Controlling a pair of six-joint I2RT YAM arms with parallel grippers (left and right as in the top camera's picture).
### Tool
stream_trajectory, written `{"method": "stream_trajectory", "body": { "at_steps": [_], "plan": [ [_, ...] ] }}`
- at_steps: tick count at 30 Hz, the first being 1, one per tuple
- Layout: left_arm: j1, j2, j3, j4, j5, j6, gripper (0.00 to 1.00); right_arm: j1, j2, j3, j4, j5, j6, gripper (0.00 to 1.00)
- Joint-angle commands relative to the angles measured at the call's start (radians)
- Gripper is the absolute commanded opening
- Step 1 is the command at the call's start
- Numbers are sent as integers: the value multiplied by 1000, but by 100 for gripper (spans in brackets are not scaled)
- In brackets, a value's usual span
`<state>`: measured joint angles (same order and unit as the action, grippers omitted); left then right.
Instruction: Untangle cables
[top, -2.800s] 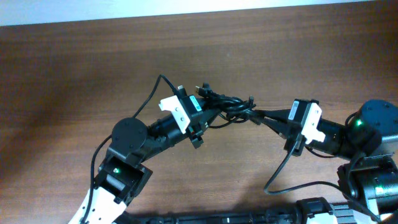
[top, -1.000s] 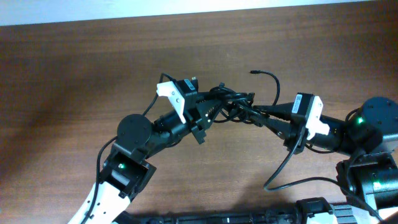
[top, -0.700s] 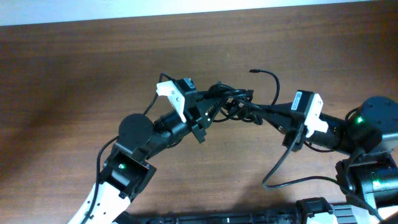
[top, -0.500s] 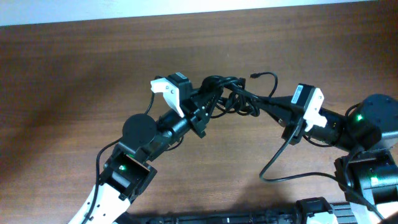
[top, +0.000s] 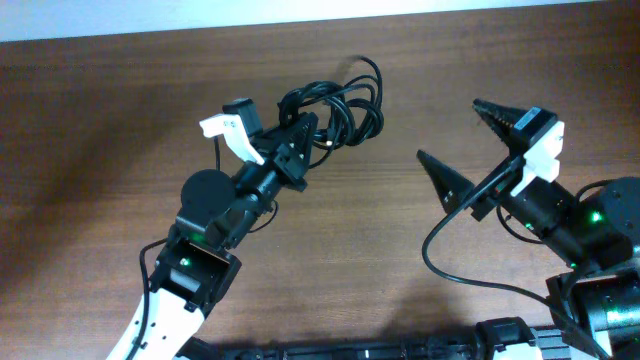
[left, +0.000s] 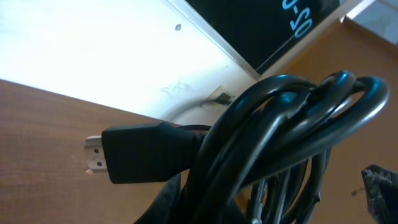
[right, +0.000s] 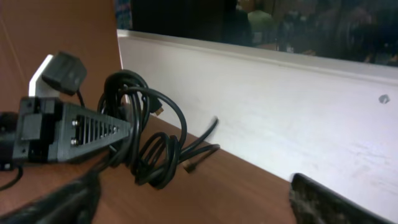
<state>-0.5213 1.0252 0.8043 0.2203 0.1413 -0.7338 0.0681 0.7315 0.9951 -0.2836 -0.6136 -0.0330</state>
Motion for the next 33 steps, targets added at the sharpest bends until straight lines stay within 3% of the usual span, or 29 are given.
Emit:
{"method": "stream_trajectory", "body": {
  "at_steps": [1, 3, 7, 12, 16, 19, 24, 26, 31, 33],
  "plan": [
    [1, -15, 6, 19, 23, 110, 0, -3, -3, 13, -8, -57, 3, 100],
    [0, -16, 6, 87, 143, 201, 0, -3, -3, 13, -18, -85, -43, 100],
    [-2, -15, 6, 157, 333, 216, 0, -3, -3, 13, -26, -9, -180, 99],
    [-11, -14, 6, 158, 375, 216, 0, -3, -3, 13, -12, -2, -271, 99],
    [-111, 4, 6, 188, 375, 235, 0, -3, -3, 13, 20, 29, -308, 100],
    [-177, 27, 6, 196, 367, 280, 0, -3, -3, 13, 24, 180, -304, 100],
    [-206, 59, 6, 226, 371, 280, 0, -3, -3, 13, 56, 613, -68, 100],
    [-204, 59, 6, 212, 315, 280, 0, -3, -3, 13, 56, 707, -29, 100],
    [-204, 59, 6, 180, 141, 279, 0, -3, -3, 13, 48, 716, 8, 100],
    [-204, 59, 6, 169, 60, 225, 0, -3, -3, 13, 49, 717, 40, 100]
  ]
}}
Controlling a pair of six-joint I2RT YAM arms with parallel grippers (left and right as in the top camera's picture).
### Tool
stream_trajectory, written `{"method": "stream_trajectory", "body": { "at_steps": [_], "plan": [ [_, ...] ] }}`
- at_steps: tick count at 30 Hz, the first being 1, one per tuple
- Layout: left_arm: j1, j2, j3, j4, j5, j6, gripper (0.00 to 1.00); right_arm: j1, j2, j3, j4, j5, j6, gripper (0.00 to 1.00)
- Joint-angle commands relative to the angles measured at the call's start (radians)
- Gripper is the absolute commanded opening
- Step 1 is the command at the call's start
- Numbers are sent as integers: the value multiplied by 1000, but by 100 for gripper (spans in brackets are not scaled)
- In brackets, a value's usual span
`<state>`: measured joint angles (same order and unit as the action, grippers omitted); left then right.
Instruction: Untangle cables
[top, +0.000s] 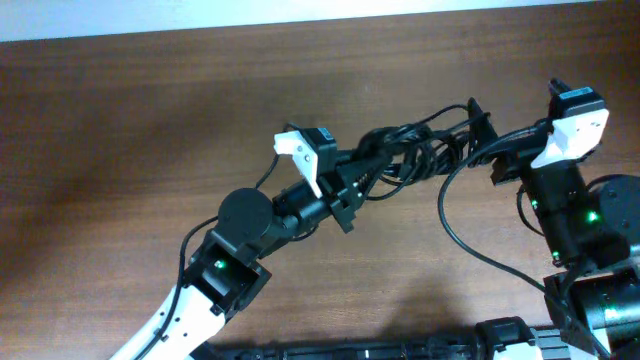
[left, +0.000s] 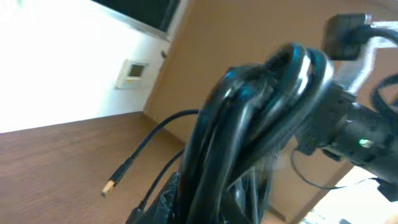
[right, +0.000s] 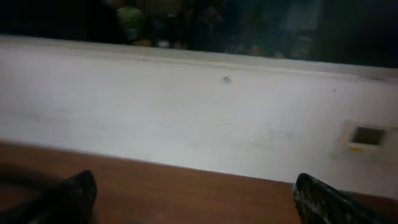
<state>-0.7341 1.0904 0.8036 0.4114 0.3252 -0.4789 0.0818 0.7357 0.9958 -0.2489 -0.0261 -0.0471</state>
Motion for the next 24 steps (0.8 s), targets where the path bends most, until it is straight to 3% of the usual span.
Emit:
{"method": "stream_trajectory", "body": {
  "at_steps": [1, 6, 8, 10, 14, 19, 24],
  "plan": [
    [8, -6, 7, -44, -188, -64, 0, -16, -7, 13, 14, 132, 64, 99],
    [8, -8, 7, -52, -235, -27, 0, -16, -24, 13, -25, 47, 66, 99],
    [8, -27, 7, -27, -169, 137, 0, -16, -37, 13, -66, -122, -41, 99],
    [8, -64, 7, -13, 27, 454, 0, -16, -45, 13, -89, -340, -187, 99],
    [8, -85, 7, -14, 207, 678, 0, -16, -45, 13, -106, -632, -386, 99],
    [56, -85, 7, 17, 202, 708, 0, -16, -45, 13, -147, -787, -436, 99],
    [109, -86, 7, 108, 212, 591, 0, -16, -45, 13, -190, -907, -499, 100]
  ]
}}
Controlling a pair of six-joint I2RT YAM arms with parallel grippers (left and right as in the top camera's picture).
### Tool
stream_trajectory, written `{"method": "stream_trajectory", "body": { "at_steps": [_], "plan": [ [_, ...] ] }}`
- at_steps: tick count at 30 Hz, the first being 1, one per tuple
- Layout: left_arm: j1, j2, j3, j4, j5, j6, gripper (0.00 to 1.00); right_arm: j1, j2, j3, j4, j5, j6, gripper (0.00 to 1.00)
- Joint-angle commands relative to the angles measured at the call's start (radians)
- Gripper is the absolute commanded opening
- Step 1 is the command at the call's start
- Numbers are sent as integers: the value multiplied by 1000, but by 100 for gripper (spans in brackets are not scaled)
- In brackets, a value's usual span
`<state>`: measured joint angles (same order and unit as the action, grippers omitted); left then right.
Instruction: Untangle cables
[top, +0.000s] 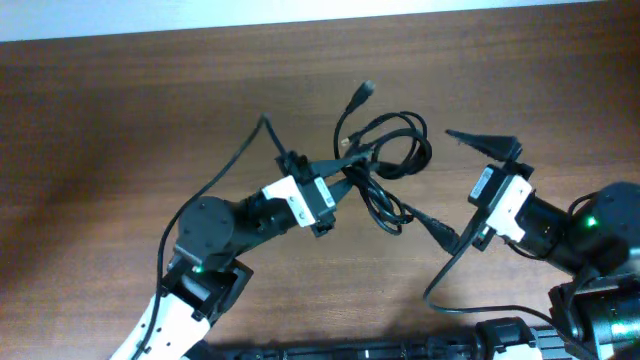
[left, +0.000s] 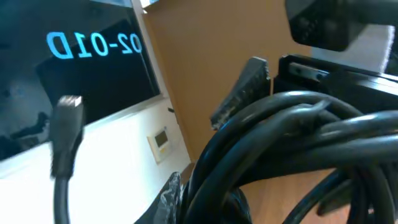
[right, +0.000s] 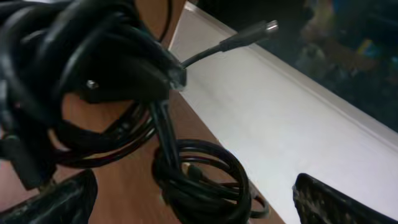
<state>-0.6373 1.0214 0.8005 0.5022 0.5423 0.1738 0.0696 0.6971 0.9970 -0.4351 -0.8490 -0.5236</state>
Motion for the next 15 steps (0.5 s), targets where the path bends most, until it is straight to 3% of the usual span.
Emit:
{"method": "stream_trajectory", "body": {
  "at_steps": [1, 5, 15],
  "plan": [
    [12, -17, 10, 18, 53, -72, 0, -4, -6, 11, -2, -114, -23, 100],
    [12, -16, 10, 17, 174, -72, 0, -4, -6, 11, -2, -120, -22, 95],
    [-3, 30, 10, 65, 169, -164, 0, -4, -5, 11, 7, -304, -19, 95]
  ]
}}
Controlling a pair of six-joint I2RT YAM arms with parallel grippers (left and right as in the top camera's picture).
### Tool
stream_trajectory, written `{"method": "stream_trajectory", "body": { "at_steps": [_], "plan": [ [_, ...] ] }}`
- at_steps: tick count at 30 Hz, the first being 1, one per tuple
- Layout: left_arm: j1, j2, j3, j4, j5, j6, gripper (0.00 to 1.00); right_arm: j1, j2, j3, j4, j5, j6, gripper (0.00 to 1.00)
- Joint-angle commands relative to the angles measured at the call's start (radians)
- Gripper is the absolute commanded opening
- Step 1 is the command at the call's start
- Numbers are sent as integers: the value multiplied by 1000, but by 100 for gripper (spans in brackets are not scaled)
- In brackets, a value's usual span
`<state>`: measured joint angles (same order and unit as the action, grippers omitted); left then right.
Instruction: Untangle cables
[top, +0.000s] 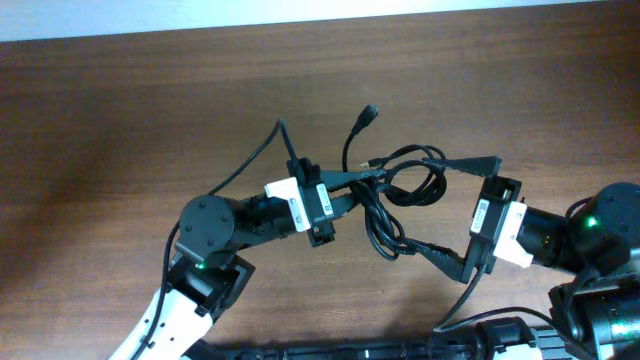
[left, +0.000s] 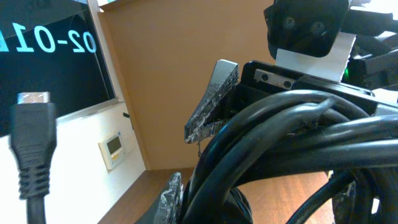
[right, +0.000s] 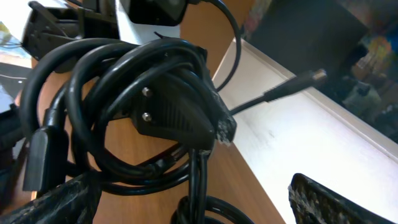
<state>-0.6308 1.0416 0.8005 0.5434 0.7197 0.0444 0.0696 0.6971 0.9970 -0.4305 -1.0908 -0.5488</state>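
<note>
A knot of black cables (top: 405, 185) hangs over the middle of the wooden table (top: 120, 110). My left gripper (top: 365, 185) is shut on it from the left. Loose ends stick out behind: a round plug (top: 368, 114) and a thin lead (top: 262, 148). My right gripper (top: 432, 206) is open, its fingers reaching in from the right above and below the loops. In the left wrist view the cables (left: 280, 143) fill the frame, with a flat plug (left: 31, 140) at the left. In the right wrist view the bundle (right: 124, 106) hangs close ahead, around the left finger (right: 180, 115).
A white wall strip (right: 323, 137) runs along the table's far edge (top: 320, 15). A cable from the right arm (top: 450, 310) loops near the front edge. Bare wood lies to the left and at the far right.
My right gripper has moved left, and its open fingers now reach over and under the loops. The left gripper and bundle have shifted slightly to the right.
First my left gripper held the bundle at the back, with the right gripper open well to the right. Then the bundle was against the right gripper. Later it was over the middle with ends sprung loose, and now the right fingers flank it.
</note>
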Motion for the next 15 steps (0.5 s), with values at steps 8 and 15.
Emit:
{"method": "stream_trajectory", "body": {
  "at_steps": [8, 15],
  "plan": [
    [-119, 58, 10, 42, -9, -34, 0, -4, -4, 11, 48, 147, 89, 95],
    [-119, 58, 10, -16, -13, -34, 0, -4, -4, 11, 73, 642, 224, 95]
  ]
}}
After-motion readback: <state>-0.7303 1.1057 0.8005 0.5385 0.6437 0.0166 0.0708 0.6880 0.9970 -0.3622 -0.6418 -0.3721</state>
